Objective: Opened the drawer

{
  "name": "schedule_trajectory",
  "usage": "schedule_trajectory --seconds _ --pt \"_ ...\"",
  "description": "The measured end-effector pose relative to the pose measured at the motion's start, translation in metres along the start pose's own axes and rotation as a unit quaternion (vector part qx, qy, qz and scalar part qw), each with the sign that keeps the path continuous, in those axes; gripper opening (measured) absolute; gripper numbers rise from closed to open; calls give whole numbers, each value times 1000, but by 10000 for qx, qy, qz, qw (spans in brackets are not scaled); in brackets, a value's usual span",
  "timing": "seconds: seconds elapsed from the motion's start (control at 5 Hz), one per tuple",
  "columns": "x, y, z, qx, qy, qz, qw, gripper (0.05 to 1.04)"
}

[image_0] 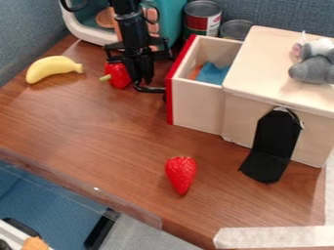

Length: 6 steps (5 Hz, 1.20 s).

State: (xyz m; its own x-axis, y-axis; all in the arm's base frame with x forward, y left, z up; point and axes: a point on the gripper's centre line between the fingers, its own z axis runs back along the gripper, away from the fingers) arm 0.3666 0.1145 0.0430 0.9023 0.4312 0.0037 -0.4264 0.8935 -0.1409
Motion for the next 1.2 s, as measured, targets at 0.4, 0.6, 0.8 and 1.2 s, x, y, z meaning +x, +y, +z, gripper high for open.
schedule_trajectory --seconds 0.4,0.6,0.8,1.2 --pt "4 7 6 -7 -29 60 10000 215" --pt "21 9 22 -106 -342 428 9984 466" --pt "22 13 24 -95 -373 525 9979 778" --pt "24 3 65 -141 -889 107 9959 1000"
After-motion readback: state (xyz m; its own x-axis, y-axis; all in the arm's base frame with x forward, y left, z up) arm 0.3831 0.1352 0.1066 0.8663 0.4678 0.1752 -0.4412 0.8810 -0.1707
